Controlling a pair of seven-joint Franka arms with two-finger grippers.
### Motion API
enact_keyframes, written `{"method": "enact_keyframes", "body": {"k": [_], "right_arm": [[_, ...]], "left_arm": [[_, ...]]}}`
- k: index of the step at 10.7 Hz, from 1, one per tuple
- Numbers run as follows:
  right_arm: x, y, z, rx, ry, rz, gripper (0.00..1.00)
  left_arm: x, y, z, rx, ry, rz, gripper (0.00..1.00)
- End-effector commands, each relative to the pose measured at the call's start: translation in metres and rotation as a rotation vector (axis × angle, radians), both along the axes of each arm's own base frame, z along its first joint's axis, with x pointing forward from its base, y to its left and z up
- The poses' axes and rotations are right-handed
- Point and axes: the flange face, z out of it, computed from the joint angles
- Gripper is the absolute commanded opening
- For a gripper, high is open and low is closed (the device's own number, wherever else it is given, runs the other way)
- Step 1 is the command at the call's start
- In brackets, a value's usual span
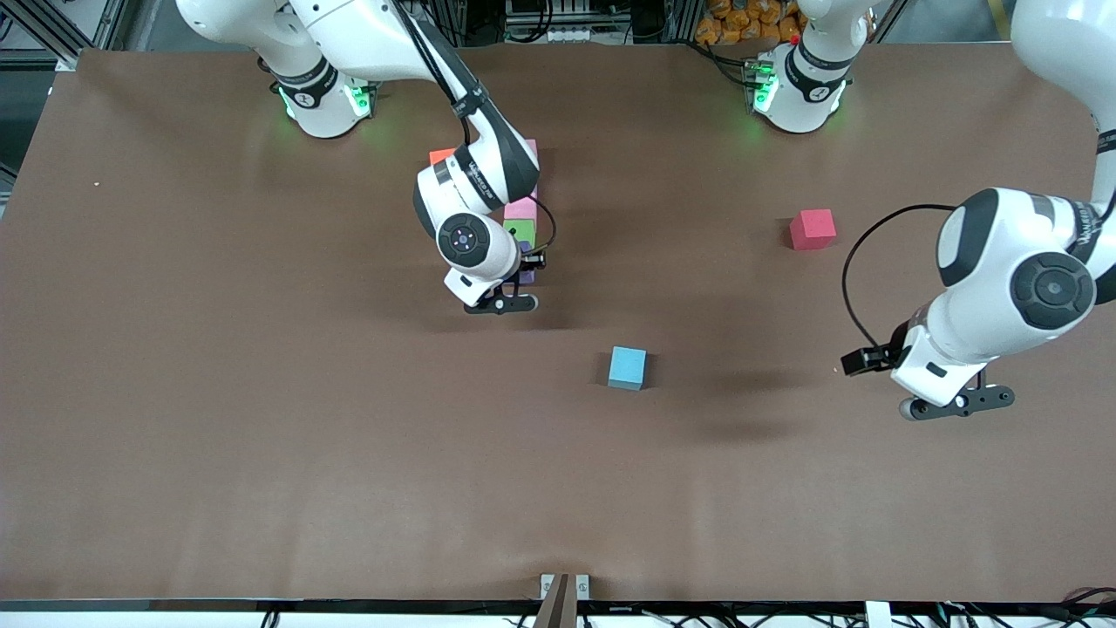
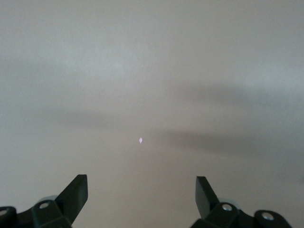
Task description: Arrange blocks into number 1
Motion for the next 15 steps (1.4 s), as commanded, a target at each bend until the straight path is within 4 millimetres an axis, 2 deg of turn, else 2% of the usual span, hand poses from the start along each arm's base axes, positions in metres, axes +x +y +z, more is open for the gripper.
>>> {"method": "enact_keyframes", "body": {"k": [1, 2, 3, 4, 5, 8, 9, 10, 11, 13, 15], "right_arm": [[0.001, 0.005, -0.003, 0.001, 0.006, -0.018, 0.44], [0.0, 0.004, -0.004, 0.0, 0.009, -0.018, 0.44], [0.0, 0.004, -0.004, 0.0, 0.009, -0.018, 0.51], [0.0, 0.004, -0.004, -0.001, 0.009, -0.021, 0.74], [0.001, 0.003, -0.005, -0.006, 0.009, -0.023, 1.0], [0.008, 0.001, 0.023, 0.019, -0.013, -0.016, 1.0], [0.016, -0.009, 0.043, 0.034, -0.01, -0.03, 1.0], [0.031, -0.029, 0.071, 0.057, -0.01, -0.064, 1.0], [0.046, -0.05, 0.107, 0.082, -0.044, -0.086, 1.0], [0.068, -0.094, 0.18, 0.016, -0.202, -0.039, 1.0], [0.086, -0.151, 0.239, -0.039, -0.295, -0.083, 1.0]], "left_arm": [[-0.016, 0.006, 0.015, 0.005, 0.038, -0.033, 1.0], [-0.025, 0.003, 0.016, 0.025, 0.045, -0.029, 1.0], [-0.04, -0.003, 0.018, 0.036, 0.057, -0.03, 1.0], [-0.055, -0.014, 0.025, 0.039, 0.055, -0.033, 1.0], [-0.069, -0.01, 0.035, 0.033, 0.048, -0.014, 1.0], [-0.086, -0.015, 0.083, -0.011, -0.02, -0.005, 1.0], [-0.089, -0.016, 0.1, -0.029, -0.05, 0.002, 1.0], [-0.094, -0.017, 0.116, -0.038, -0.078, 0.002, 1.0], [-0.093, -0.017, 0.136, -0.041, -0.107, 0.001, 1.0], [-0.091, -0.017, 0.175, -0.041, -0.113, -0.011, 1.0], [-0.095, -0.018, 0.208, -0.044, -0.094, -0.057, 1.0]]}}
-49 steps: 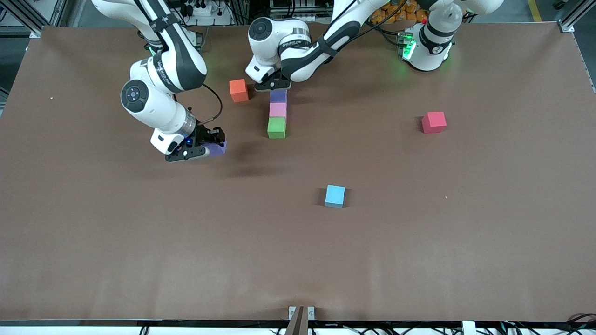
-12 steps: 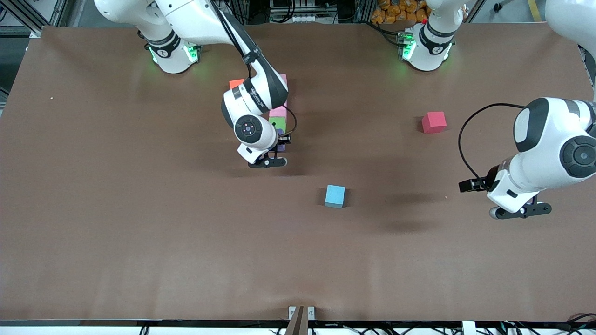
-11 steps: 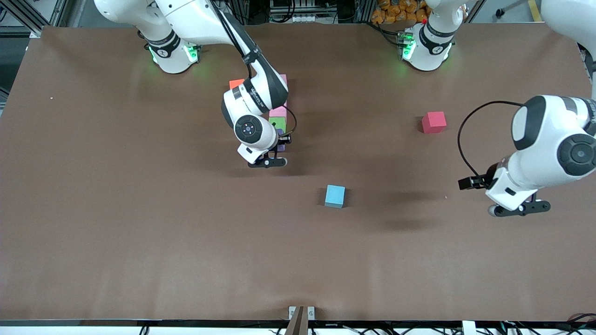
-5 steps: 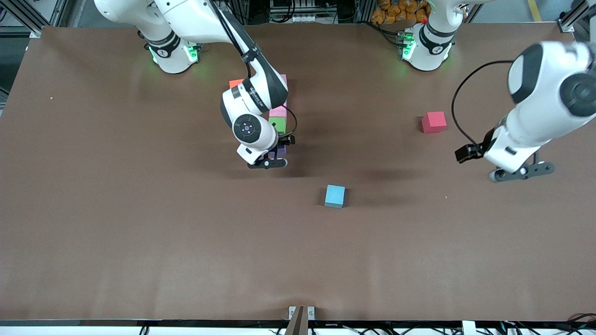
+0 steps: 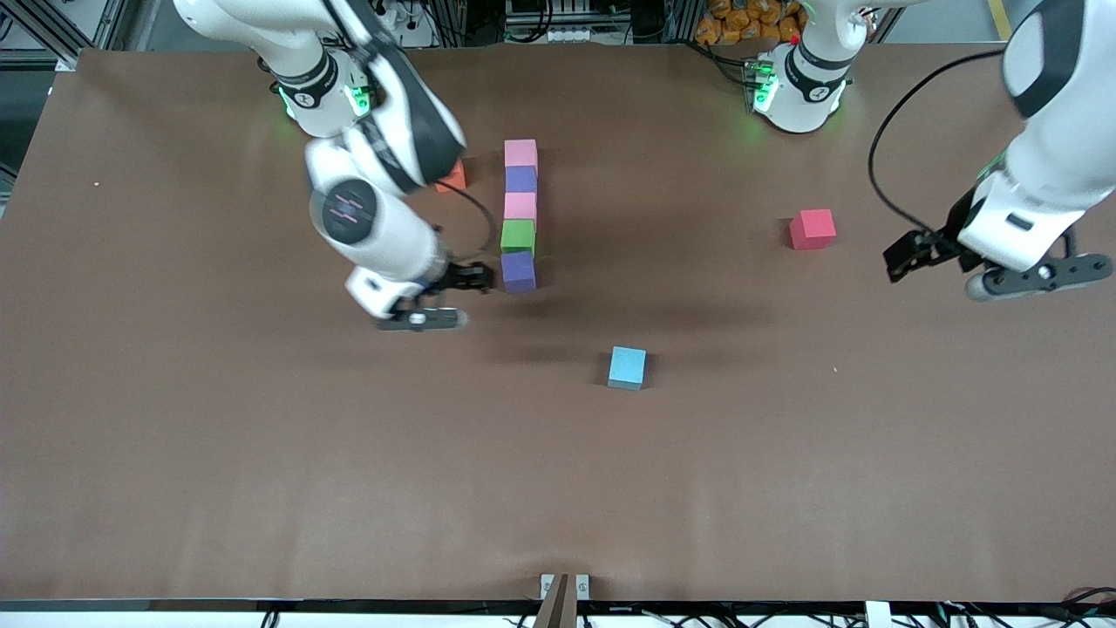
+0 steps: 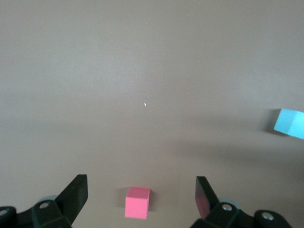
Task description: Arrange blocks into number 1
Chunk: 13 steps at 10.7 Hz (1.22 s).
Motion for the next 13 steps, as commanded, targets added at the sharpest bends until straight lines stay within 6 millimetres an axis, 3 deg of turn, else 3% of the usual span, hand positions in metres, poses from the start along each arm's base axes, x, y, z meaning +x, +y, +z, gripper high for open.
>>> {"method": "enact_keyframes", "body": {"k": [1, 3, 5, 6, 8, 11, 13], "right_arm": [[0.009, -0.065, 0.065, -0.051, -0.064, -0.058, 1.0], [0.021, -0.113, 0.134, -0.062, -0.033, -0.124, 1.0], [0.021, -0.167, 0.185, -0.036, -0.044, -0.196, 1.0], [0.016, -0.184, 0.2, -0.025, -0.056, -0.208, 1.0], [0.005, -0.223, 0.219, -0.025, -0.048, -0.171, 1.0], [0.001, -0.259, 0.235, -0.039, -0.065, -0.094, 1.0], [0.004, -0.303, 0.234, -0.04, -0.076, -0.037, 1.0]], "left_arm": [[-0.003, -0.002, 0.041, -0.034, 0.019, -0.039, 1.0], [-0.008, -0.004, 0.066, -0.039, 0.026, -0.055, 1.0], [-0.011, -0.008, 0.077, -0.039, 0.031, -0.138, 1.0], [-0.013, -0.007, 0.08, -0.041, 0.039, -0.144, 1.0], [-0.017, -0.007, 0.084, -0.084, 0.044, -0.137, 1.0], [-0.017, -0.007, 0.085, -0.092, 0.04, -0.135, 1.0], [-0.015, -0.004, 0.091, -0.082, 0.026, -0.133, 1.0]]}}
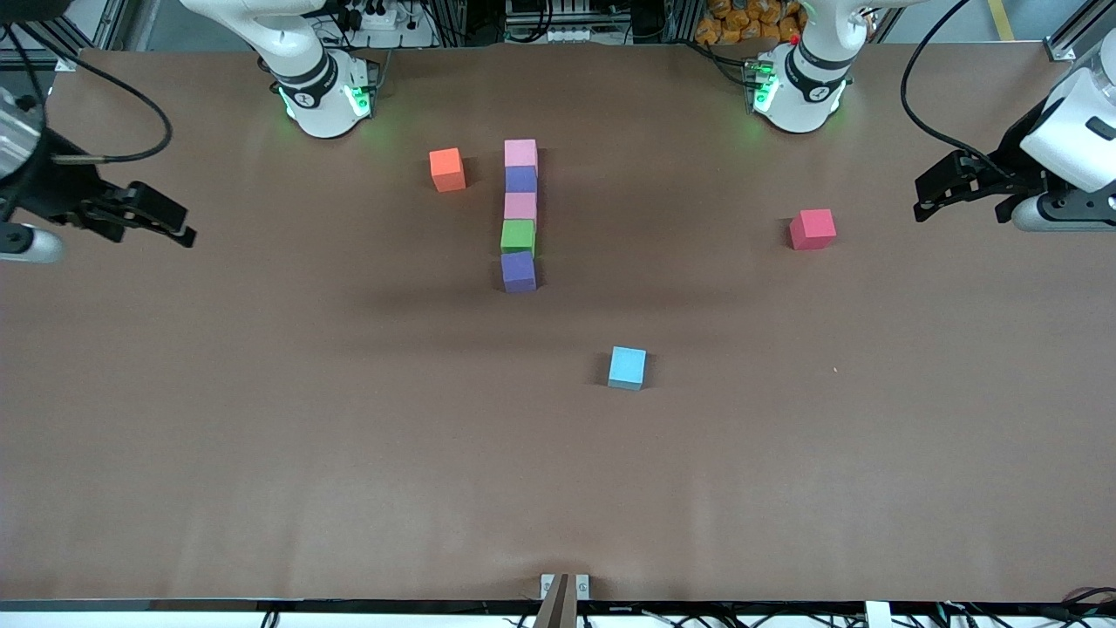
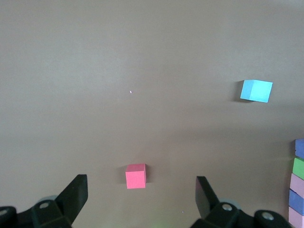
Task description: Arrange blocks into number 1
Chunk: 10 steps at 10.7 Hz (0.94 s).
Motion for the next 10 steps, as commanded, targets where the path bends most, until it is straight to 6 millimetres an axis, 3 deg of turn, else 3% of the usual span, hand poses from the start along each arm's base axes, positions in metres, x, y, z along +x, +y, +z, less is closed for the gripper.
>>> {"method": "enact_keyframes", "body": {"k": [1, 3, 7, 10], "right_arm": [[0.0, -0.046, 0.002, -0.017, -0.006, 0.058, 1.0], [-0.001, -0.058, -0.004, -0.025, -0.003, 0.051, 1.0], [-0.014, -0.052, 0.018, -0.061, -0.025, 0.063, 1.0], [-0.022, -0.049, 0.021, -0.058, -0.024, 0.066, 1.0]], "left_arm": [[0.001, 0.006, 0.012, -0.013, -0.008, -0.017, 1.0], [0.002, 0.01, 0.013, -0.018, -0.012, -0.01, 1.0], [0.002, 0.009, 0.013, -0.015, -0.014, -0.012, 1.0], [0.002, 0.009, 0.013, -0.015, -0.014, -0.013, 1.0]]}}
